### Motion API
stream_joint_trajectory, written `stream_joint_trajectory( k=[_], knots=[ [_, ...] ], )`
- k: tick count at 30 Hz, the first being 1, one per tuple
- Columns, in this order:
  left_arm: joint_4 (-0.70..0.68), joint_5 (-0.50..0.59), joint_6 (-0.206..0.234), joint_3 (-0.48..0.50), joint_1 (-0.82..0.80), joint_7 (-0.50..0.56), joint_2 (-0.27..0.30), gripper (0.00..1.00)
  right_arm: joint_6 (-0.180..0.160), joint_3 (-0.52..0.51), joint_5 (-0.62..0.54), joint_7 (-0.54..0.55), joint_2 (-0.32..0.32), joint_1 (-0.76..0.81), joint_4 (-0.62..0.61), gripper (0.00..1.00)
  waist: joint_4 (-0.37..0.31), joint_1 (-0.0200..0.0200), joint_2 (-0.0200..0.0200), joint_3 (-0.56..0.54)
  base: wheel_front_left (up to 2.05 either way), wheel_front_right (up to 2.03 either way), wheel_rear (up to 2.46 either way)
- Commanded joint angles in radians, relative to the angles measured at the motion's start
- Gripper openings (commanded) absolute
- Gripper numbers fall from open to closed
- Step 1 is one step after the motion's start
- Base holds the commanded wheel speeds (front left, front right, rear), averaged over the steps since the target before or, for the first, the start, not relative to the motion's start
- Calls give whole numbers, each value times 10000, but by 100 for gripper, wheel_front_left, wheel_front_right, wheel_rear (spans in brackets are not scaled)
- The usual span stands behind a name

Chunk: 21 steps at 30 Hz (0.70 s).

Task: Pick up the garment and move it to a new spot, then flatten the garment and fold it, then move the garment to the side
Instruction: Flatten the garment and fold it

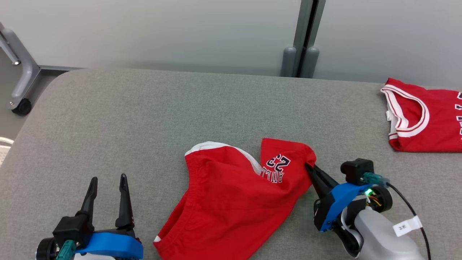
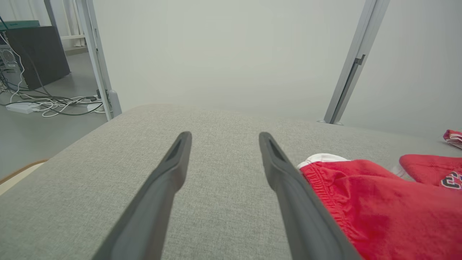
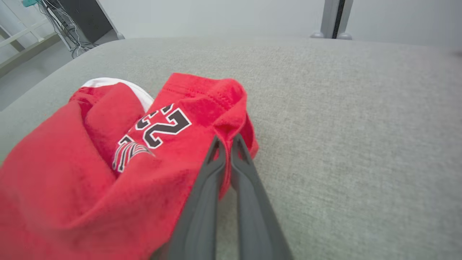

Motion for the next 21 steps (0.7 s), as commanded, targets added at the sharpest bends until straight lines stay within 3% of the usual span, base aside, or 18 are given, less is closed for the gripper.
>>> stream_joint_trajectory(
  k=[1,9,14,21],
  knots=[
    [-9,53,-29,39,65,-44,5,100,3,-162,3,-63,-169,279,-269,0,-172,0,-1,-193,0,0,0],
    [-180,64,31,215,626,-44,-26,100,3,-3072,-1135,-86,-909,2664,-4389,0,-666,0,-1,-685,0,0,0],
    [-243,31,51,216,828,-44,-65,100,3,-4418,-2007,219,-591,4388,-6841,0,-861,0,-1,-817,0,0,0],
    [-193,20,12,89,766,-44,-111,100,3,-5080,-2819,1442,19,5409,-9221,0,-799,0,-1,-887,0,0,0]
  ],
)
